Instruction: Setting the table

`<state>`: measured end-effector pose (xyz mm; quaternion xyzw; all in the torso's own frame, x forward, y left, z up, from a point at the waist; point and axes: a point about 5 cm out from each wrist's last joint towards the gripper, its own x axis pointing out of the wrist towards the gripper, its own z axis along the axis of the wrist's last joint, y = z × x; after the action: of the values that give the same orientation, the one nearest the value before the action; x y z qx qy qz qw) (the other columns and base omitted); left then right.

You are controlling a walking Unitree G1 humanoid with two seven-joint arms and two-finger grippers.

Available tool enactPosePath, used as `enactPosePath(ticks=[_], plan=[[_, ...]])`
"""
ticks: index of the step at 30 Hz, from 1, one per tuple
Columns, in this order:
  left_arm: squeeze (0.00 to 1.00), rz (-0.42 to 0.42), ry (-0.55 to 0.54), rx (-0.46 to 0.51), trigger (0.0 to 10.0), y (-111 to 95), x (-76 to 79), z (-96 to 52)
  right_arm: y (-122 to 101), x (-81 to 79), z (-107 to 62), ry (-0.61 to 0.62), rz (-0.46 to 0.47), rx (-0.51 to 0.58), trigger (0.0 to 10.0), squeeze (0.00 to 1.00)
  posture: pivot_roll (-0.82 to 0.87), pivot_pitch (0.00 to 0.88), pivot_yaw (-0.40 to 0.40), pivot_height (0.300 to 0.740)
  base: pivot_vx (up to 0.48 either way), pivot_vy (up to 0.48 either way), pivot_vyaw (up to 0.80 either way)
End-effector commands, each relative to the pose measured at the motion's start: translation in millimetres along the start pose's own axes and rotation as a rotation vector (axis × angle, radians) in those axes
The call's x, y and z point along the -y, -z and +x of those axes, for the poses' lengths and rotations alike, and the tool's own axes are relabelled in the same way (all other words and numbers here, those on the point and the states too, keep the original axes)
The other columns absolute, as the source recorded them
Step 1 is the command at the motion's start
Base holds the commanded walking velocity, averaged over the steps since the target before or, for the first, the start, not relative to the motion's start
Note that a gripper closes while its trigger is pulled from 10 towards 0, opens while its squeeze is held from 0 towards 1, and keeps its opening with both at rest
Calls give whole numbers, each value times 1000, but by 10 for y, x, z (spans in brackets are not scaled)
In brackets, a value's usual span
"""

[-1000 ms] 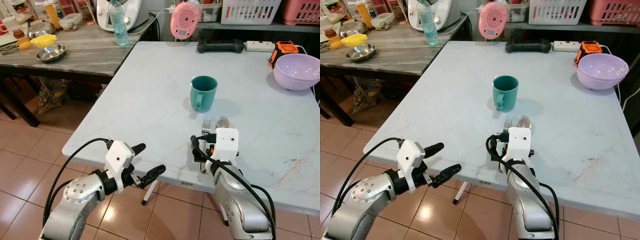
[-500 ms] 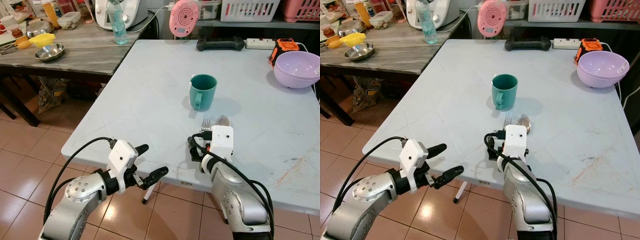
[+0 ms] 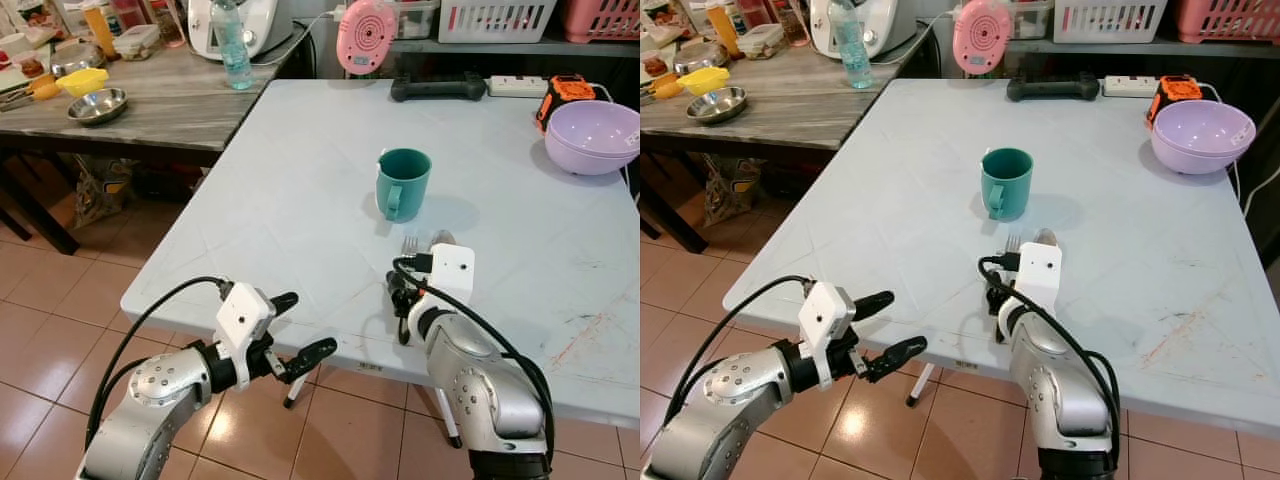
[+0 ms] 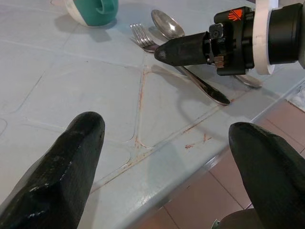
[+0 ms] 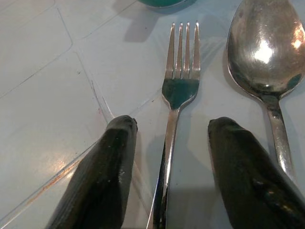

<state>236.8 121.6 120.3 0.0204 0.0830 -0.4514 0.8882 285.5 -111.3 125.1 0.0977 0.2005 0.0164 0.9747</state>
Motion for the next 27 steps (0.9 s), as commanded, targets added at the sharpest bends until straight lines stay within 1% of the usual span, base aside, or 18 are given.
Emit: enactPosePath(ticks=[1,16,23,25,26,27], plan=[[0,-10,-2,-25,10000,48,-10,-29,187,-348,-34,-132,98,-109,0,0,-117,106,121,740,0,0,0],[0,-25,-15,-35,10000,138,-54,-27,239,-298,-41,-115,76,-153,0,0,-116,106,117,740,0,0,0],[0,-27,-20,-42,10000,191,-80,-36,289,-239,-49,-104,25,-159,0,0,-118,108,121,740,0,0,0],[0,-26,-21,-41,10000,196,-80,-32,296,-206,-53,-103,-29,-148,0,0,-120,109,120,740,0,0,0],[0,-26,-21,-41,10000,196,-80,-32,296,-206,-53,-103,-29,-148,0,0,-120,109,120,740,0,0,0],[0,-26,-21,-41,10000,205,-80,-29,306,-188,-52,-102,-57,-143,0,0,-120,109,120,740,0,0,0]])
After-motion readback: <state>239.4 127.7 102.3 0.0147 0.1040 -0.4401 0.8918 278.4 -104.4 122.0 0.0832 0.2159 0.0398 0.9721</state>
